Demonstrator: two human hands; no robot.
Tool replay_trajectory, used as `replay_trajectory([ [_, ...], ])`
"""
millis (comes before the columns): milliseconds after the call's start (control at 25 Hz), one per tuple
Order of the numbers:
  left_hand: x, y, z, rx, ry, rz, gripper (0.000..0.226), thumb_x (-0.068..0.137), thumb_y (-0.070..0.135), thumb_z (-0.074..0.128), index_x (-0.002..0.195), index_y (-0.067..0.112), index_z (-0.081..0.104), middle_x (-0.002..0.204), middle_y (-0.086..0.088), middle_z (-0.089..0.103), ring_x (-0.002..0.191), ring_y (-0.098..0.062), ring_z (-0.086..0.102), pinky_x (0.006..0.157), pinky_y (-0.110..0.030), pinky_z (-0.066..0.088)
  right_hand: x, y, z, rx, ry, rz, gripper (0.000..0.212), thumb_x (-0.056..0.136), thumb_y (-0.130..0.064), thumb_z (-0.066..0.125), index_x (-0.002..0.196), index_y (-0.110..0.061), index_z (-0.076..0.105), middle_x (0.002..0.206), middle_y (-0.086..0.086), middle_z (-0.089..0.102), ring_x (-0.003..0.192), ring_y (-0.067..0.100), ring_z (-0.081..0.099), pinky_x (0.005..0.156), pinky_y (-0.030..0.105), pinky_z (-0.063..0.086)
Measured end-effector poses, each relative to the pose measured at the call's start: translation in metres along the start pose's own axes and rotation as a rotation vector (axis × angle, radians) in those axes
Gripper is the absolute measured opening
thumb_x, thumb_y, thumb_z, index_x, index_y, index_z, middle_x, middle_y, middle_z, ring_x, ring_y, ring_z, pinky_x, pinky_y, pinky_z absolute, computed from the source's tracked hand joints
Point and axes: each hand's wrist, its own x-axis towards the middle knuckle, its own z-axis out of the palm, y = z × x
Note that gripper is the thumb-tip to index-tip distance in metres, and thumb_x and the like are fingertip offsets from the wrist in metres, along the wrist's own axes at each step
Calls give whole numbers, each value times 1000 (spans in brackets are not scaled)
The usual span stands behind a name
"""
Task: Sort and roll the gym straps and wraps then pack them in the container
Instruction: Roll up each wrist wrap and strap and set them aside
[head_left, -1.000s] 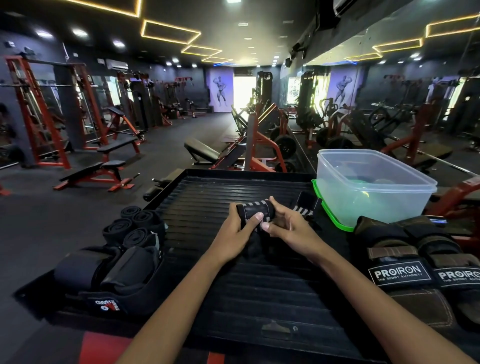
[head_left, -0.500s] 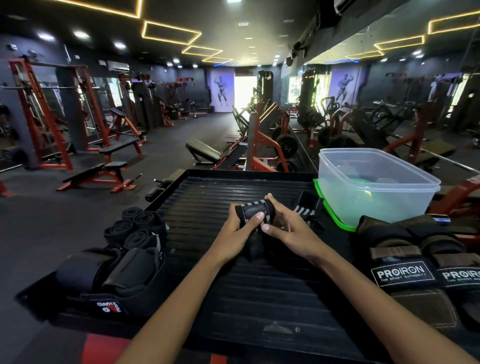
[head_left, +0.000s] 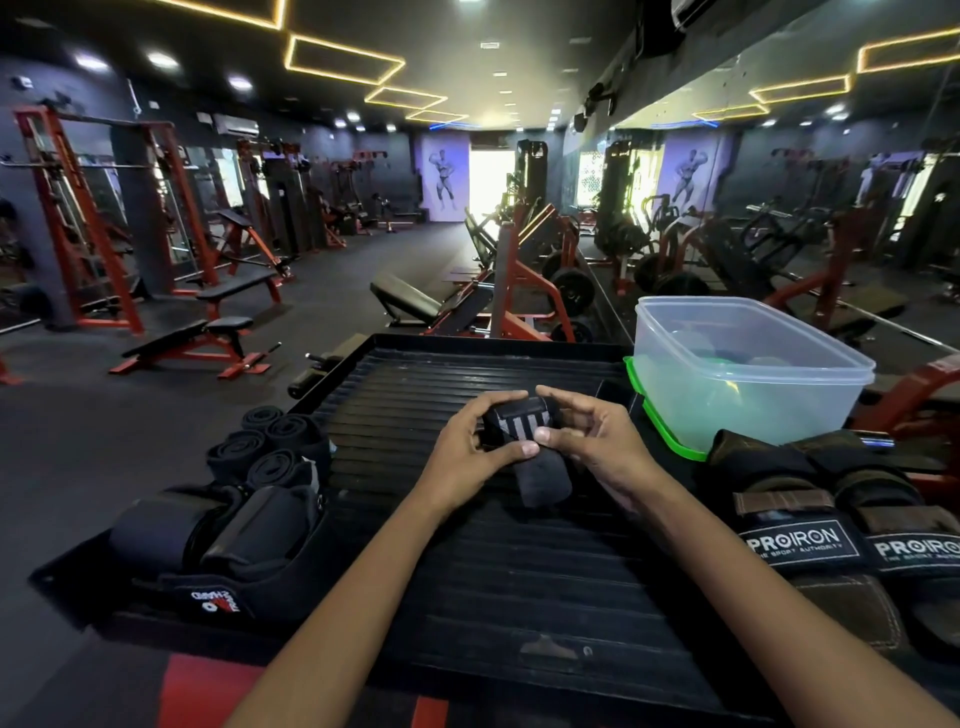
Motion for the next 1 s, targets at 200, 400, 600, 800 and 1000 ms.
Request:
replay_trajectory([
  [200, -1, 4, -2, -3, 85, -25, 43, 75, 8, 80, 113, 22, 65, 106, -2, 71, 95, -15, 69, 66, -24, 56, -1, -2, 1, 65, -49, 37, 56, 76, 13, 68, 127, -7, 57, 107, 14, 71, 89, 21, 67, 82, 26, 57],
  [400, -3, 7, 0, -10, 95, -43, 34, 76, 12, 80, 103, 28, 66, 93, -7, 71, 61, -9, 63, 49, -22, 48, 0, -4, -1, 46, -84, 41, 58, 76, 15, 66, 129, -5, 54, 108, 8, 70, 83, 17, 64, 84, 24, 55],
  [600, -2, 6, 1, -53, 115, -85, 32, 76, 12, 79, 103, 25, 67, 86, -8, 71, 54, -11, 58, 46, -21, 45, -1, -5, -2, -80, -96, 12, 61, 76, 13, 70, 130, -9, 54, 114, 15, 68, 87, 21, 59, 89, 28, 53],
  [800, -1, 5, 4, -153, 137, -148, 33, 77, 12, 78, 108, 15, 67, 86, -3, 71, 52, -12, 56, 45, -21, 44, -3, -6, 2, -265, -15, -66, 60, 78, 8, 72, 132, -10, 54, 80, 1, 63, 69, 9, 55, 76, 19, 52],
  [1000, -1, 6, 4, -171, 144, -165, 27, 78, 11, 77, 104, 13, 68, 80, -1, 71, 48, -11, 53, 42, -20, 42, -4, -6, 8, -429, 56, -126, 55, 78, -1, 76, 129, -15, 58, 72, -5, 64, 64, 3, 56, 72, 17, 51],
])
